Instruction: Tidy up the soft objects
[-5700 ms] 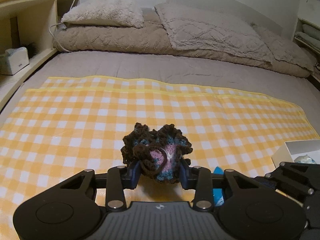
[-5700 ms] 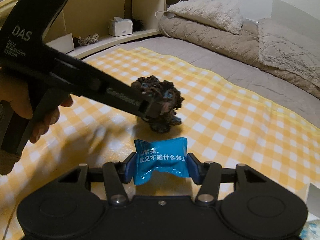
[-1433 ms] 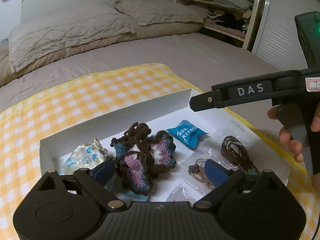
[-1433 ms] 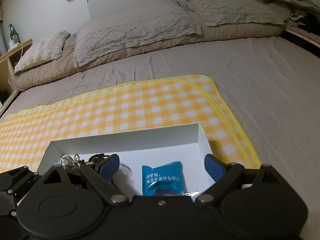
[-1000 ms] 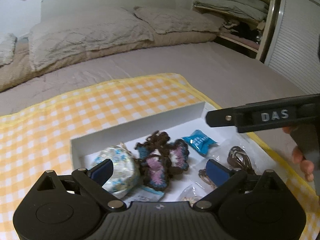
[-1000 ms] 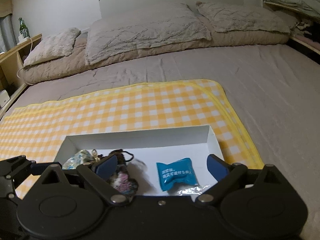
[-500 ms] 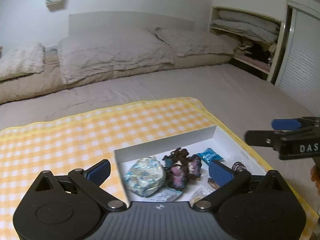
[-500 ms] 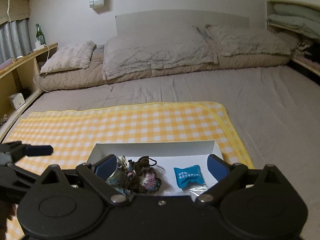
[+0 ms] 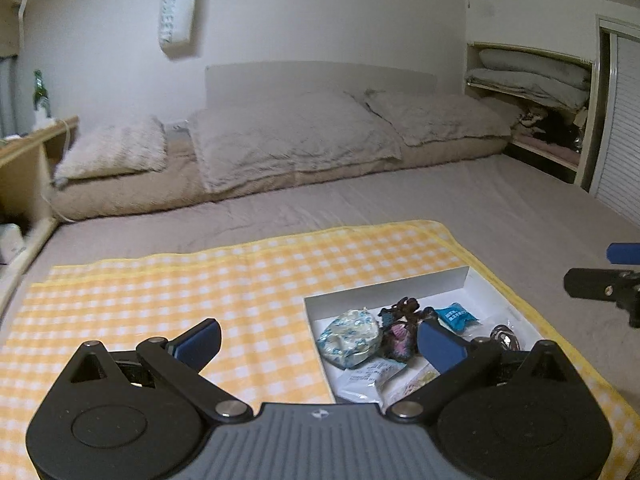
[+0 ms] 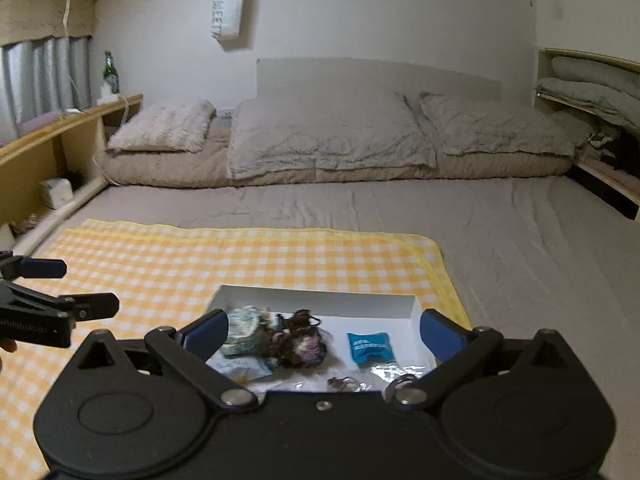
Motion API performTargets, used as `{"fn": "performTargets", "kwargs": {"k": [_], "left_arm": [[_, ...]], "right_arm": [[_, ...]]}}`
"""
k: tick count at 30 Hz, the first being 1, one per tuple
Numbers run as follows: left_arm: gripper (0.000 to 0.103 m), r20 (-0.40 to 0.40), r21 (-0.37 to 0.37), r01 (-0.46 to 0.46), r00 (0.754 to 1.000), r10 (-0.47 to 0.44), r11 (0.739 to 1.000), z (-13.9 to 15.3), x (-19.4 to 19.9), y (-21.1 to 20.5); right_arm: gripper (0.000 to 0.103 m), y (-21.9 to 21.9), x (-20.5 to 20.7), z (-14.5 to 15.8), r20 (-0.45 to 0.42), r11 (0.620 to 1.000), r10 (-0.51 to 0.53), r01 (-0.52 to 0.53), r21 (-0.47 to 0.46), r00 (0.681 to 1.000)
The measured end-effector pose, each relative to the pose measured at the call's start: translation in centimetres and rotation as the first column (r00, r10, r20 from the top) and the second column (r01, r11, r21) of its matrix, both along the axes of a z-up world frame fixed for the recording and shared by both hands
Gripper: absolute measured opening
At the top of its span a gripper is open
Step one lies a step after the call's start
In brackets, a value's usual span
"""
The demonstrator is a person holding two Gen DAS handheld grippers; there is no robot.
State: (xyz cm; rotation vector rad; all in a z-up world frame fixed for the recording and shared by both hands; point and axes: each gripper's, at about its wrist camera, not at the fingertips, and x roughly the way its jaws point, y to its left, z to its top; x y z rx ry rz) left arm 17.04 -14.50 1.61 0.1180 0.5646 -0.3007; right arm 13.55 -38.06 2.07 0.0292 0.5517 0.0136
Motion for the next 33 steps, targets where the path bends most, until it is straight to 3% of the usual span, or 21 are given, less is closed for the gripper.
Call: {"fn": "performTargets", "kwargs": {"k": [6, 18, 24, 33], "left_arm": [[0.103, 0.043, -0.024, -0.02, 0.999, 0.021, 1.0, 0.9, -4.1, 1.3], [0.103, 0.066, -0.012, -0.035, 0.997, 0.035, 0.999, 0.2, -10.4, 2.8], [0.103, 0.07, -0.033, -0.049, 0.996, 0.051, 0.998, -0.2, -12.2, 4.0], [0.103, 0.094, -0.024, -0.058, 0.994, 0.06, 0.998, -1.1, -14.4, 4.5]], "right_arm": [[0.103, 1.1, -3.9, 1.0, 0.046, 1.0, 0.002, -0.002, 0.001, 0.999], [0.103, 2.6, -10.7, -0.5, 0.097, 1.0, -0.015, 0.015, 0.002, 0.995], [0.103, 4.1, -13.3, -0.9, 0.148, 1.0, -0.011, 0.015, -0.025, 0.989], [0.103, 5.3, -15.0, -2.1, 0.147, 0.999, -0.014, 0.02, -0.039, 0.989]]}}
